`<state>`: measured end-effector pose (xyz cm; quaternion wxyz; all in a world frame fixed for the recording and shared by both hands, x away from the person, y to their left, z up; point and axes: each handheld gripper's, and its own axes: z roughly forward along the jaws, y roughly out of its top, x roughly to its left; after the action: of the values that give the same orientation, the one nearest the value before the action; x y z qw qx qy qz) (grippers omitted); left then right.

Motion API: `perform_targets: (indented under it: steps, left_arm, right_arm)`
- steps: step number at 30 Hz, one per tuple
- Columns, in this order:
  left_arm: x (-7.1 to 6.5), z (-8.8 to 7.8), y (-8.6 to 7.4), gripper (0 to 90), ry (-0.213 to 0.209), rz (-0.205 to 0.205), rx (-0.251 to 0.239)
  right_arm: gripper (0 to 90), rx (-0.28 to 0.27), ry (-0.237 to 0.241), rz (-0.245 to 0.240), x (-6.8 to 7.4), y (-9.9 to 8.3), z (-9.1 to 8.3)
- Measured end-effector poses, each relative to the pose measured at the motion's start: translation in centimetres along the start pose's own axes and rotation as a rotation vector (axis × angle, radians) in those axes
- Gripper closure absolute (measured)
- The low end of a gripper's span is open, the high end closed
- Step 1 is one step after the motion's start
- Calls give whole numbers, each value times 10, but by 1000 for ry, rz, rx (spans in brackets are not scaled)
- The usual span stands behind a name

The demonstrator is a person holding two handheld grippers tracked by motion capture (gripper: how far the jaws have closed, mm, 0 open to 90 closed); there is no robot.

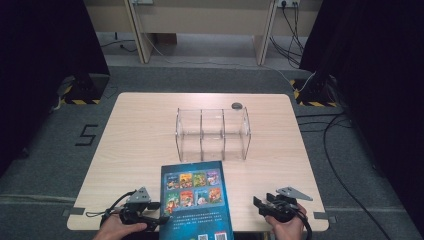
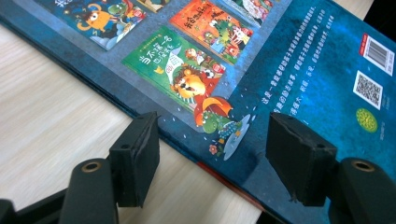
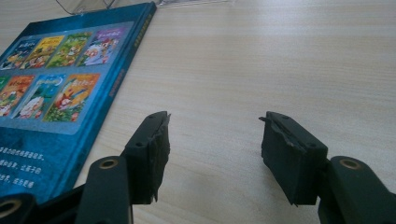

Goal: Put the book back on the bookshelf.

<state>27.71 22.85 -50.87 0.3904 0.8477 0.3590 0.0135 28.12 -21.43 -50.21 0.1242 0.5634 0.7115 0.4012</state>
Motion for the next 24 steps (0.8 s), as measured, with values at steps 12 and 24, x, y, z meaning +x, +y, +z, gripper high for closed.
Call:
perform_targets:
  steps: [12,24]
  left_arm:
    - [-11,15,10,346,-8,38,-5]
    - [-20,26,16,348,-42,59,-9]
  right_arm:
    - [418,4,5,-6,2,2,3]
    - [416,25,27,-32,11,6,15]
